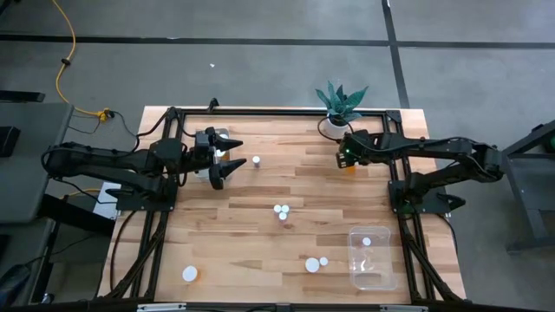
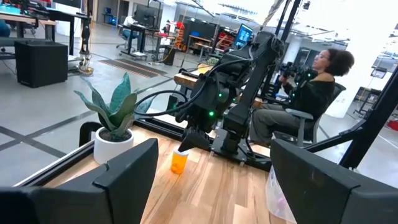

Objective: Pick and place medicine bottles into bin by pill shape (circle, oval)
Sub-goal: Put the top orange capsule bottle into the gray bin

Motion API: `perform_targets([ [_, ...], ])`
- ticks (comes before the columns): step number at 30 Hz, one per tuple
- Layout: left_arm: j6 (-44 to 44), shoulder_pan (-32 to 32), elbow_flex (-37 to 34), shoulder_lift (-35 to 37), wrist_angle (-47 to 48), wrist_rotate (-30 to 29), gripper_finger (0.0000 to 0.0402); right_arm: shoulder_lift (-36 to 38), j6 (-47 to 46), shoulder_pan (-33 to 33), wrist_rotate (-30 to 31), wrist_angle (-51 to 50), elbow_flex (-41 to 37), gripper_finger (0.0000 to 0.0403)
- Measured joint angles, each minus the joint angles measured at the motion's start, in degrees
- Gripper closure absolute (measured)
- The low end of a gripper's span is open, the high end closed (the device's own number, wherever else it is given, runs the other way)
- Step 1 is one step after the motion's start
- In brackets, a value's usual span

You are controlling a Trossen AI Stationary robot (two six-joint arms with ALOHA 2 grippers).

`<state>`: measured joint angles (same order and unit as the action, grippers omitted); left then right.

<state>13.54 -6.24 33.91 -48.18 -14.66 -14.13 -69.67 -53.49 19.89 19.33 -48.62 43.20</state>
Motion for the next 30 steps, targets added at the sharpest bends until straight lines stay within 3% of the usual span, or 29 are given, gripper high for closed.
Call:
perform_targets([
  [5,0.0,0.0,0.0,0.0,0.0,0.02,0.0103,0.0,-0.46,0.01,0.07,-0.02,0.0,0.0166],
  [14,-0.07,0.0,0.0,0.0,0.0,0.02,0.0103,0.0,0.7,0.01,2.12,-0.02,0.0,0.0095],
  [30,-0.02,0.02,0.0,0.0,-0.02,0.02,0.0103,-1.24,-6.92,1.1,-1.01,-1.62,0.0,0.0091],
])
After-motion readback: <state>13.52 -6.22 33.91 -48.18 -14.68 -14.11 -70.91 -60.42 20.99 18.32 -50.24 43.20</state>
